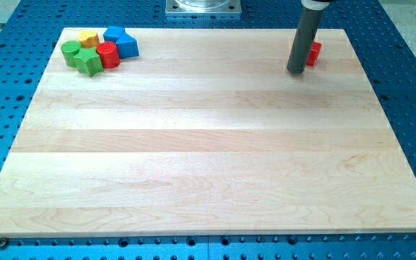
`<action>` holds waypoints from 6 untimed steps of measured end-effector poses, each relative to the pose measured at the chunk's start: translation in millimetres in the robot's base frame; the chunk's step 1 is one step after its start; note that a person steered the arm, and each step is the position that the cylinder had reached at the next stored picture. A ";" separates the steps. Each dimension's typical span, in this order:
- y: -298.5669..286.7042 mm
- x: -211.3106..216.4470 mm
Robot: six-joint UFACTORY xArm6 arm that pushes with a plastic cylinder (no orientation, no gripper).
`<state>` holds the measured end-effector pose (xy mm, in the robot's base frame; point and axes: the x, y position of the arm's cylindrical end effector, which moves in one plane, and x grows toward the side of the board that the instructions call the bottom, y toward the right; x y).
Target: Move the arm to the top center of the board
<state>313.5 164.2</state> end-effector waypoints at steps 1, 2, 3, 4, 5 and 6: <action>-50.1 0.0; -83.5 -9.6; -91.4 -70.7; -108.4 -121.4; -134.5 -119.0; -168.3 -120.6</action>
